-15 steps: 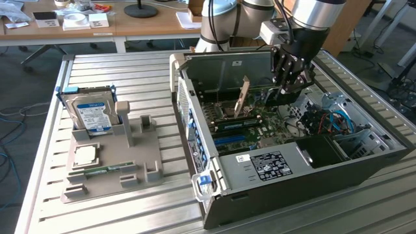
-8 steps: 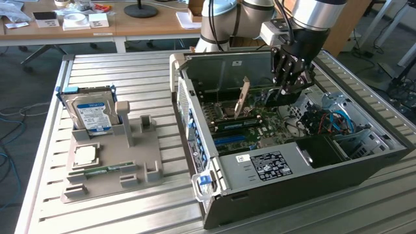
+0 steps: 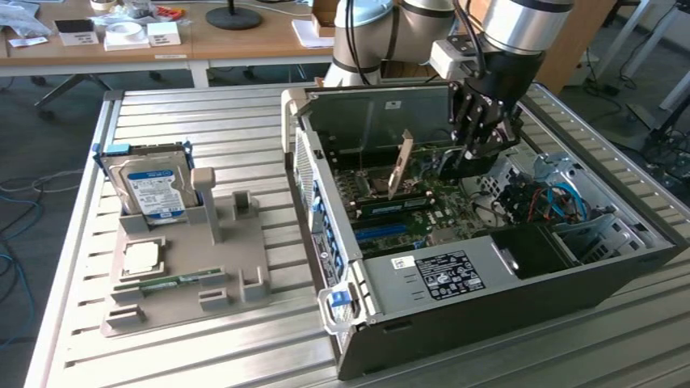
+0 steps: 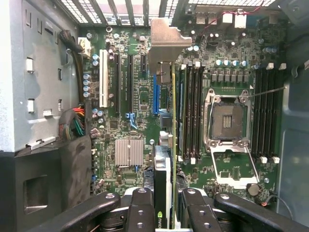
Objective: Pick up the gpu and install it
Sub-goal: 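Insert the gpu into the slot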
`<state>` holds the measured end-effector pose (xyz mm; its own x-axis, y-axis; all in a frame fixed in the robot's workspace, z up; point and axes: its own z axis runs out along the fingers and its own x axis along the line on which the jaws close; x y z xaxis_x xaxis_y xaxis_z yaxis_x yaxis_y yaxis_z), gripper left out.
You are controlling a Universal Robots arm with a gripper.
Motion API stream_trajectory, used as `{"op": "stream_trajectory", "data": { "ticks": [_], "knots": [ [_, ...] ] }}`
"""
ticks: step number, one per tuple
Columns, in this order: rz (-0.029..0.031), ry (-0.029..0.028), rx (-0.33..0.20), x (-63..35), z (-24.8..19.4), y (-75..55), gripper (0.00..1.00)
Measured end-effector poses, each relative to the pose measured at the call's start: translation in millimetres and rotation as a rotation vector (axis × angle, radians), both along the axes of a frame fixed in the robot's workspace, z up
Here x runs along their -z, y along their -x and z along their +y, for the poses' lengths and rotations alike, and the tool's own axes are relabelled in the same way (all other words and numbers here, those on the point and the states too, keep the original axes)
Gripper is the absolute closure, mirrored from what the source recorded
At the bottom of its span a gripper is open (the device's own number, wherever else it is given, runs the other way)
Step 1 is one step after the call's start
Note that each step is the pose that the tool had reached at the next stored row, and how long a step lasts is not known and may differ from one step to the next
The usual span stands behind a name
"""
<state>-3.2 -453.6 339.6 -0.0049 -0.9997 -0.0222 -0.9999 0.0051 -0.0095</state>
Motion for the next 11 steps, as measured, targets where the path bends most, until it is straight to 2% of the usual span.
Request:
{"op": "stream_trajectory", "data": {
  "ticks": [4, 11],
  "knots": [
    [0.0000, 0.0001, 0.000, 3.4, 0.0, 1.3, 0.73],
    [0.0000, 0.0000, 0.000, 3.6, 0.0, 1.4, 0.73]
  ]
}}
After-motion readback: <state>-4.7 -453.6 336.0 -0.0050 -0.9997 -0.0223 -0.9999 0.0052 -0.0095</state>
